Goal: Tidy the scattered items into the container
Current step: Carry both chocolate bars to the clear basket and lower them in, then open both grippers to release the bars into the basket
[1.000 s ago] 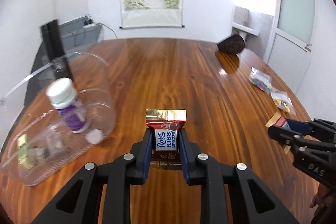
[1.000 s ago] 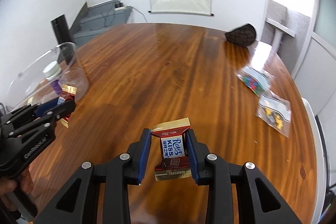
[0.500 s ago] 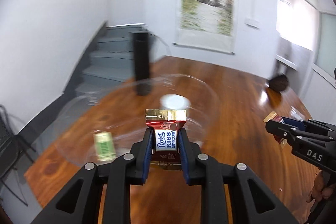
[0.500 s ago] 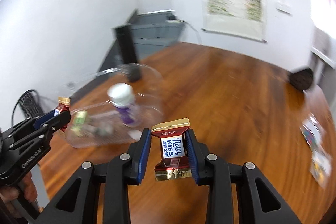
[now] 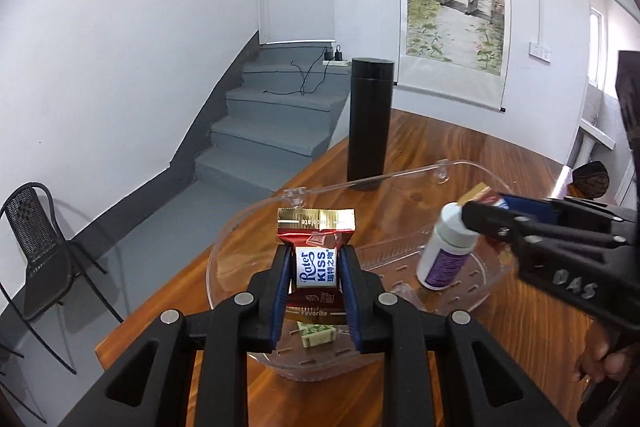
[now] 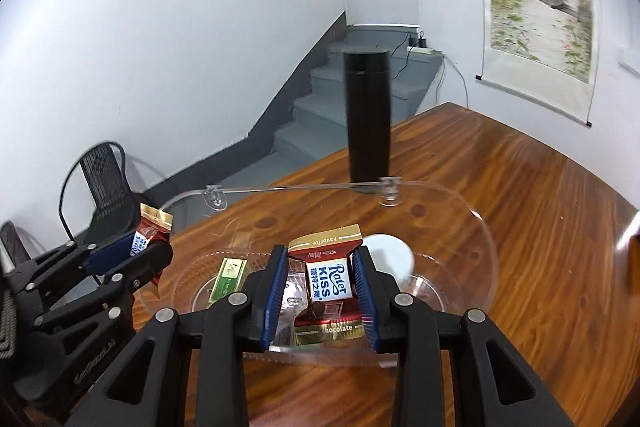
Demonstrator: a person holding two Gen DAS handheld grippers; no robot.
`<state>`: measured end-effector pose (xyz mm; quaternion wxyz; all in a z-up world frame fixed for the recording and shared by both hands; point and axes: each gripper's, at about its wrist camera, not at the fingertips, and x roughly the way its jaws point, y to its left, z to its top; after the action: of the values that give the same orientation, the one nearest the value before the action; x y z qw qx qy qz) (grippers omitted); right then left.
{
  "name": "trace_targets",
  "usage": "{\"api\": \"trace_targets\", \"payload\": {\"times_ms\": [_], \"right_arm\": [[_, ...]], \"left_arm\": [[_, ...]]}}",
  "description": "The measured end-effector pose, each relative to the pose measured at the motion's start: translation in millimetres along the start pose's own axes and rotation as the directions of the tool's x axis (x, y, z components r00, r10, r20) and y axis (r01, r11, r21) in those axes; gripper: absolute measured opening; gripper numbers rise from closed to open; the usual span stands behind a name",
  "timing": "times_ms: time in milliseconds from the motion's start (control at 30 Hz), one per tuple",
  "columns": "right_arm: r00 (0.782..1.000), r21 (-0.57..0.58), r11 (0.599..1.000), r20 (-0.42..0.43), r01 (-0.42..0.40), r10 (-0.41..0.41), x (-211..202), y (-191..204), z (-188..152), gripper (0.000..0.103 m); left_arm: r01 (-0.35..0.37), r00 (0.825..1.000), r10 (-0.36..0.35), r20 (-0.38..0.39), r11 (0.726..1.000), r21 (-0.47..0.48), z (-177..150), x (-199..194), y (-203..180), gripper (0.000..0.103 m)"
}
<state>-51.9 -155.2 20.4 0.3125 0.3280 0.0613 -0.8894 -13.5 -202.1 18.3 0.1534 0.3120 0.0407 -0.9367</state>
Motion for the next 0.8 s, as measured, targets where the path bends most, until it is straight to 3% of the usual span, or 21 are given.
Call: {"api": "trace_targets", "payload": {"times_ms": [300,800], "right_arm": [[0.998,0.048,0.998,-0.048,-0.031,0.034,32,3,5,0.037],[1.000,0.084,0.996,-0.024,-0.004,0.006,14,-7,6,0.037]], "left_arm": [[0.013,0.999,-0.015,-0.035,0.999,-0.040,-5,19,13,0.025],[0.013,0.999,-0.014,-0.031,0.998,-0.057,-7,19,17,0.029]]}}
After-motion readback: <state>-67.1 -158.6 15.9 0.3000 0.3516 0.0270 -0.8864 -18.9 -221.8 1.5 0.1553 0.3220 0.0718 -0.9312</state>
